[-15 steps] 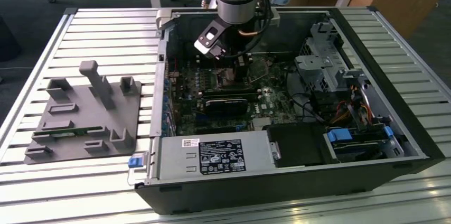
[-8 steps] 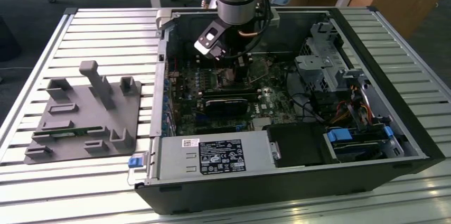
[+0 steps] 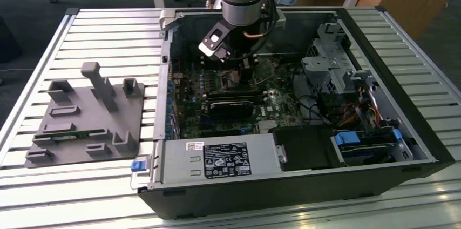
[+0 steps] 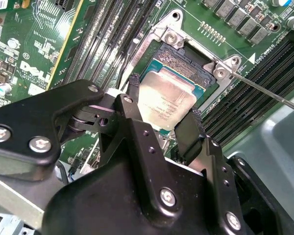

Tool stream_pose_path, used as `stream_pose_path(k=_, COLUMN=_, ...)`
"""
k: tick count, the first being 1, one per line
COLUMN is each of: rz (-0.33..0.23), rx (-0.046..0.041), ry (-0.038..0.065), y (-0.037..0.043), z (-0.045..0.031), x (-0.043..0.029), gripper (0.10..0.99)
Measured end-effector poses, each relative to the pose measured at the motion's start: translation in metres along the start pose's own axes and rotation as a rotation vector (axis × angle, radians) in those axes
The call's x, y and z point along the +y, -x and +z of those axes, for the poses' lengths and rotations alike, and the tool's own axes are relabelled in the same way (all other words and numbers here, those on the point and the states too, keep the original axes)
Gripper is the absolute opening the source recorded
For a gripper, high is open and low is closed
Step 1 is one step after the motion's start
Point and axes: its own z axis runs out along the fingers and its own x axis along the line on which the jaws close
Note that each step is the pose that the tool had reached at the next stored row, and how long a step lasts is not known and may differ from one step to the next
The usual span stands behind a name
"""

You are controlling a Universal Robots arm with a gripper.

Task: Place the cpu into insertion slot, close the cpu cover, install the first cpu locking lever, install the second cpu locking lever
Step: 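Place the cpu into insertion slot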

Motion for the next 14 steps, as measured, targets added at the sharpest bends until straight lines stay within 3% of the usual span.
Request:
stream_pose_path(k=9, rz=0.000, rx=-0.0006, ry=0.000, y=-0.0021, z=0.0005, x=-0.0010, gripper=0.541)
stream_pose_path(k=14, rz=-0.001, rx=-0.0083, ry=0.000, y=-0.0023, z=0.0016, x=-0.0038, gripper=0.541)
